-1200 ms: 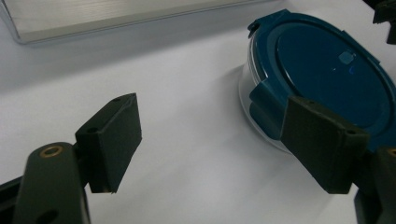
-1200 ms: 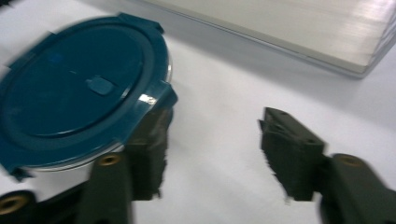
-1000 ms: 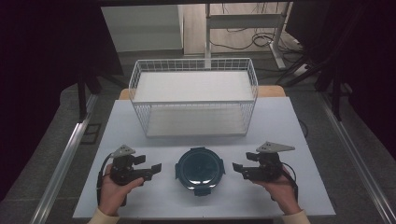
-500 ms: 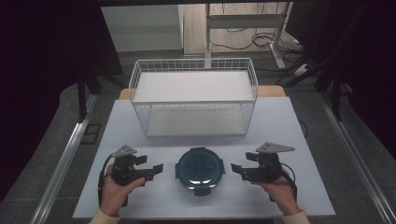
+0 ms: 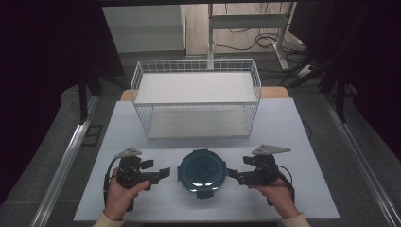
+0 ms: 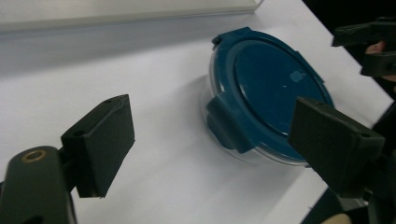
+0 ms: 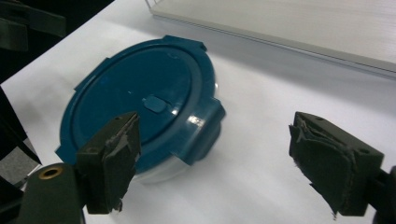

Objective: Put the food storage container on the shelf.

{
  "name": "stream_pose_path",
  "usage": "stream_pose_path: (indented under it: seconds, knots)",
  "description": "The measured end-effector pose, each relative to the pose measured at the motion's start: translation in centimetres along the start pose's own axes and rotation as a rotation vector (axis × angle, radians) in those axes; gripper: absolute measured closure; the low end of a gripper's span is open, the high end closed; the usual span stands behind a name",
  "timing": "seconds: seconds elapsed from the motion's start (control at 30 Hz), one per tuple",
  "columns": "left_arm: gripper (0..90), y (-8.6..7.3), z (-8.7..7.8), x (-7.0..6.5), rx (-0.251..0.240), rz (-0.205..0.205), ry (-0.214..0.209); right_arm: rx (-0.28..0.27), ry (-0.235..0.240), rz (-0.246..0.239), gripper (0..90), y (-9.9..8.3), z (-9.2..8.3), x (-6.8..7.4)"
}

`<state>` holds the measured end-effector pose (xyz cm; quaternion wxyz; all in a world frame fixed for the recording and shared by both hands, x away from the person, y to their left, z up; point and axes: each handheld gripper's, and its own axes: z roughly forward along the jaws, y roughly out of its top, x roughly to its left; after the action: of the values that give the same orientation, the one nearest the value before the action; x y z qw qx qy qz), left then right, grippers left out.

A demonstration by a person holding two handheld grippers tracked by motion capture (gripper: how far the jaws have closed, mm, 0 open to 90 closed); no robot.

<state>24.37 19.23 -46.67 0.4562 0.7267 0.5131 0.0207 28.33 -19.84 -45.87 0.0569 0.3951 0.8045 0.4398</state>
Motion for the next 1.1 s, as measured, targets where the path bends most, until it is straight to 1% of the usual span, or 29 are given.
stream_pose_path:
  seconds: [0.03,0.07,0.13,0.17,0.23,0.27,0.3,0.33,0.37,0.43,0.47,0.5,0.57,0.63,0.67,0.7,0.77,0.8,0.83,1.0,1.03,1.07,1.1]
  knots:
    - [14.2,0.1,0.2,-0.1,0.007,-0.005,-0.009,0.004,0.003,0.003,15.5,0.1,0.1,0.1]
    - [14.1,0.1,0.2,-0.1,0.007,-0.005,-0.009,0.004,0.003,0.003,15.5,0.1,0.1,0.1]
    - [13.9,0.3,0.4,-0.1,0.018,-0.009,-0.021,0.007,0.018,0.015,14.9,0.3,0.5,0.3]
    - [13.7,0.7,0.6,-0.2,0.019,-0.029,-0.042,0.011,0.033,0.037,13.9,0.6,0.7,0.4]
    - [13.6,0.8,0.7,-0.2,0.021,-0.034,-0.048,0.009,0.038,0.072,12.0,0.9,1.0,0.4]
    - [13.4,0.8,1.1,-0.4,0.037,-0.046,-0.062,0.008,0.044,0.093,11.8,1.1,1.2,0.4]
    - [12.9,0.8,1.3,-0.4,0.044,-0.051,-0.067,0.011,0.054,0.106,11.6,1.3,1.5,0.4]
    - [12.1,0.8,1.3,-0.4,0.044,-0.051,-0.067,0.014,0.059,0.108,11.3,1.4,1.7,0.5]
    - [11.4,0.6,1.9,-0.3,0.062,-0.076,-0.081,0.024,0.063,0.12,10.7,1.6,2.2,0.6]
    - [11.3,0.5,2.5,-0.2,0.075,-0.111,-0.101,0.044,0.074,0.128,10.6,1.7,2.8,0.8]
    - [11.2,0.5,2.5,-0.2,0.075,-0.111,-0.101,0.044,0.074,0.128,10.6,1.7,2.8,0.8]
    - [11.3,0.3,3.2,-0.1,0.089,-0.145,-0.131,0.065,0.071,0.135,10.3,1.5,3.5,0.9]
    - [11.3,0.1,3.9,-0.1,0.107,-0.158,-0.146,0.082,0.073,0.152,10.0,1.2,4.0,0.9]
    - [11.3,-0.1,4.6,-0.3,0.124,-0.164,-0.152,0.088,0.075,0.191,9.4,0.8,4.3,0.6]
    - [11.3,-0.1,4.6,-0.3,0.124,-0.164,-0.152,0.088,0.075,0.191,9.4,0.8,4.3,0.6]
    - [11.4,-0.3,5.1,-0.3,0.138,-0.179,-0.17,0.103,0.096,0.226,9.4,0.4,4.6,0.3]
    - [11.6,-0.4,5.4,-0.2,0.147,-0.192,-0.197,0.114,0.109,0.249,9.4,0.0,5.0,0.2]
    - [11.7,-0.5,5.6,-0.2,0.155,-0.199,-0.221,0.118,0.115,0.257,9.4,-0.1,5.2,0.1]
    - [11.7,-0.6,5.7,-0.1,0.157,-0.206,-0.229,0.124,0.121,0.265,9.5,-0.2,5.4,0.1]
    - [12.9,-1.1,6.2,0.3,0.173,-0.221,-0.231,0.137,0.143,0.285,10.5,-0.4,6.1,0.3]
    - [13.3,-1.2,6.5,0.4,0.18,-0.233,-0.236,0.139,0.153,0.303,10.8,-0.4,6.3,0.2]
    - [14.1,-1.2,6.5,0.4,0.18,-0.233,-0.236,0.139,0.153,0.303,10.8,-0.4,6.3,0.2]
    - [15.2,-1.4,6.8,0.3,0.196,-0.227,-0.25,0.148,0.163,0.327,11.4,-0.6,6.5,0.1]
